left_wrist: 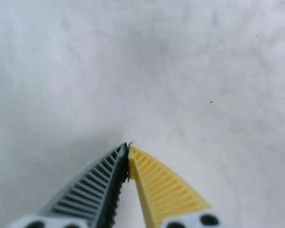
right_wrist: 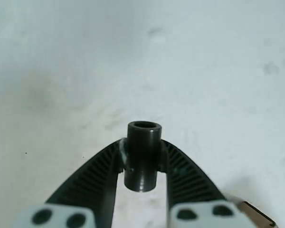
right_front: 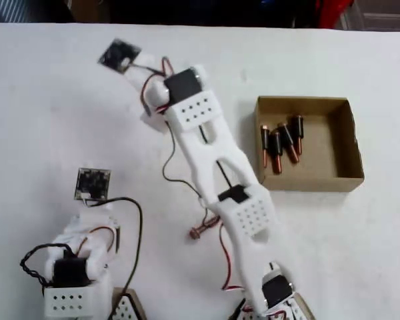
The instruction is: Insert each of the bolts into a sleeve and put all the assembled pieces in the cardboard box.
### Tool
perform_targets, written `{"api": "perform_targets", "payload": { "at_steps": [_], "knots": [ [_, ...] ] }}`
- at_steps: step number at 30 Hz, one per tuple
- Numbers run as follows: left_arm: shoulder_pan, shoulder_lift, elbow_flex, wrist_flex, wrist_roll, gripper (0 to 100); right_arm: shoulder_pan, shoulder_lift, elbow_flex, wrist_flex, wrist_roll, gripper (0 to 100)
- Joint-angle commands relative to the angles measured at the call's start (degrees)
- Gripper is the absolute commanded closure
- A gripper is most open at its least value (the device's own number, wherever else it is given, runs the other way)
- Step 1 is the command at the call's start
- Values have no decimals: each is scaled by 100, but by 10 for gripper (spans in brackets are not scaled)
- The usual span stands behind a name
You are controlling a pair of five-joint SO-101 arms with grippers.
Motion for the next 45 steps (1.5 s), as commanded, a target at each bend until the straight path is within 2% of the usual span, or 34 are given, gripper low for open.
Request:
{"api": "perform_targets", "payload": {
  "at_steps": [1, 8, 13, 21, 30, 45],
  "knots": [
    [40, -57, -18, 44, -62, 975, 48, -1499, 738, 277, -53, 981],
    [40, -57, -18, 44, -62, 975, 207, -3398, 2664, 268, -26, 981],
    [40, -57, -18, 44, -62, 975, 637, -4479, 3666, 259, -18, 981],
    [40, -57, -18, 44, -62, 975, 1349, -5165, 5512, 119, -18, 978],
    [40, -57, -18, 44, -62, 975, 1868, -5165, 7648, -1473, -18, 978],
    [40, -57, -18, 44, -62, 975, 1851, -5147, 10347, -4435, -18, 978]
  ]
}}
